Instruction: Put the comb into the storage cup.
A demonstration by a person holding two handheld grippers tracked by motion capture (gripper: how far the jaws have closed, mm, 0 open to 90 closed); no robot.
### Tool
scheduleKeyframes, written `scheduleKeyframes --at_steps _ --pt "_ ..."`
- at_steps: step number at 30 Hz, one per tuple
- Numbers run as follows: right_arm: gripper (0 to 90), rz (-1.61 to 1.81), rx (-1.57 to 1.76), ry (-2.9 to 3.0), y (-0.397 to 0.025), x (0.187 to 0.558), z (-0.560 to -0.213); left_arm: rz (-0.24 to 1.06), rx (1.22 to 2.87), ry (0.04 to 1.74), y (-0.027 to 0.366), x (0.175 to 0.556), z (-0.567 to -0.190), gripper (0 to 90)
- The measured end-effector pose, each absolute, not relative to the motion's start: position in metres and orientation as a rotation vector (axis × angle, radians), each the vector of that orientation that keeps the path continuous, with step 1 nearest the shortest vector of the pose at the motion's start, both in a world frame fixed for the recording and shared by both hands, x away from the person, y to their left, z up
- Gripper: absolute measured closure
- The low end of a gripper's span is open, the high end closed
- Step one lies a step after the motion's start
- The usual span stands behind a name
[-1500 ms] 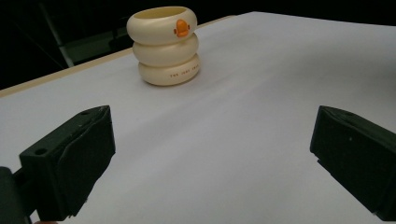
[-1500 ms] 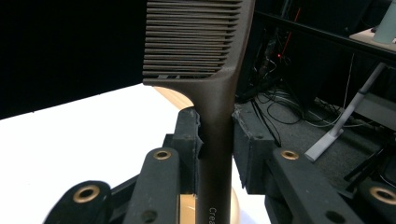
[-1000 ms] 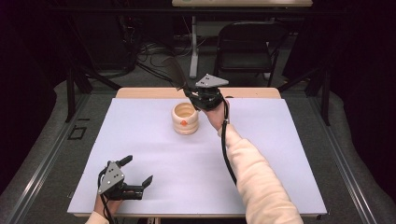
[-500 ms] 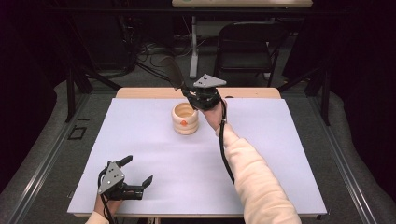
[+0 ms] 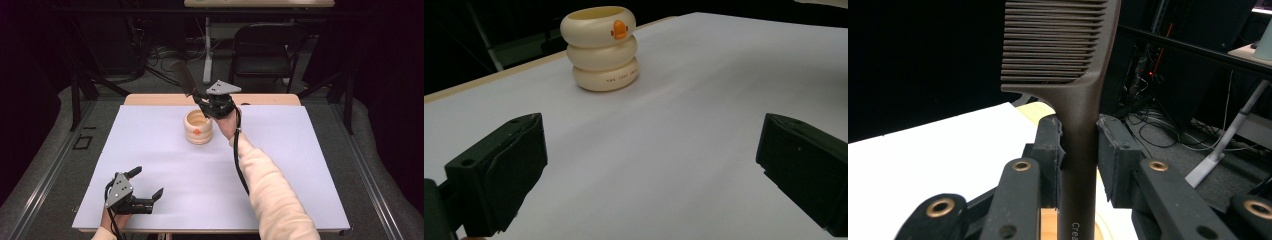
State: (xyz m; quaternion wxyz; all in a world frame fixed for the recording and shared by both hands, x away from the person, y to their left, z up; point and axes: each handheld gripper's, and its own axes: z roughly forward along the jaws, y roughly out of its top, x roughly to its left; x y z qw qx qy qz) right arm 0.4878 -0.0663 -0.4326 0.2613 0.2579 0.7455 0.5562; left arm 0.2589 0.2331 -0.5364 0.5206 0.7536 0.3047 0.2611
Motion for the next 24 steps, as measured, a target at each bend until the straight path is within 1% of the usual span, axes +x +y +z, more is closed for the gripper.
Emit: scheduleKeyframes --at_steps 24 --pt "72.4 1.510 0.703 2.023 -0.055 0.493 -0.442 0.625 1.804 0.730 0.233 0.259 -0.536 0.1"
